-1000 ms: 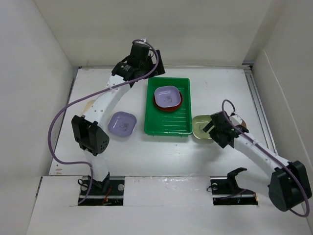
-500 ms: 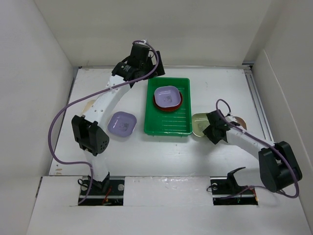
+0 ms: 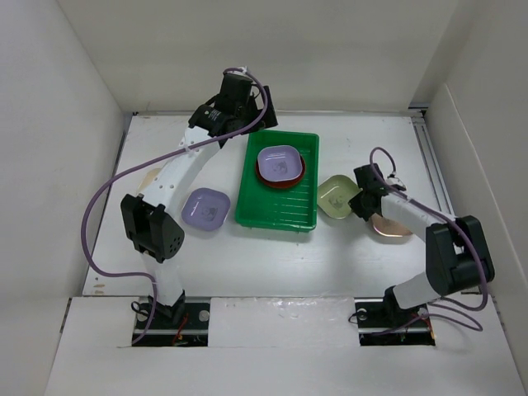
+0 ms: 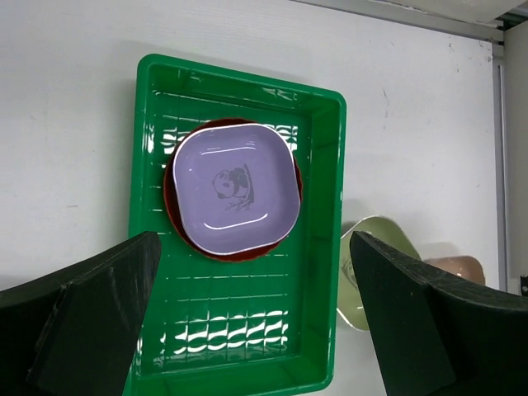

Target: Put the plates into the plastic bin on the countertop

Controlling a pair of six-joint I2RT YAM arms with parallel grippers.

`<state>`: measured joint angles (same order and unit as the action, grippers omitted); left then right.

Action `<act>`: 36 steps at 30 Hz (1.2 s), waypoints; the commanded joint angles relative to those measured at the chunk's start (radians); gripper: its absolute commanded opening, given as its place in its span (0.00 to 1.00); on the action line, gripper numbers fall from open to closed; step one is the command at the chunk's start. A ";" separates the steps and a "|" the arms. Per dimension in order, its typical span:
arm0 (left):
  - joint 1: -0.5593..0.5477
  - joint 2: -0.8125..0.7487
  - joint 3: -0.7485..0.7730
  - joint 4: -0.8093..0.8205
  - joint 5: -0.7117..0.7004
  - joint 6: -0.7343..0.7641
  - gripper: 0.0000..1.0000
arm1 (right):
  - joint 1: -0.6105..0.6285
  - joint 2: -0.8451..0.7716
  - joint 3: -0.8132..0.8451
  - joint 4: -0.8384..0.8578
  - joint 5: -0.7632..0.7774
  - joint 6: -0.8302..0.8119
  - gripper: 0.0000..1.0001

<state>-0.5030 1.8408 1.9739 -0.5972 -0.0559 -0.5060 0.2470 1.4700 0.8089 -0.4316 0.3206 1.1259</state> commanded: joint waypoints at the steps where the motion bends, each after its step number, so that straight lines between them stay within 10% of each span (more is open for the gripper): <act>1: -0.005 -0.032 0.020 0.002 -0.031 0.012 1.00 | -0.023 0.044 0.113 0.014 0.034 -0.038 0.00; 13: 0.036 -0.024 0.031 -0.038 -0.130 -0.058 1.00 | -0.075 0.124 0.535 -0.153 0.163 -0.144 0.00; 36: 0.256 -0.371 -0.506 -0.101 -0.302 -0.104 1.00 | 0.201 0.653 1.175 -0.230 -0.083 -0.597 0.00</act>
<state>-0.2565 1.5364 1.5230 -0.6796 -0.3042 -0.6296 0.4332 2.1544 1.9198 -0.6395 0.2405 0.6174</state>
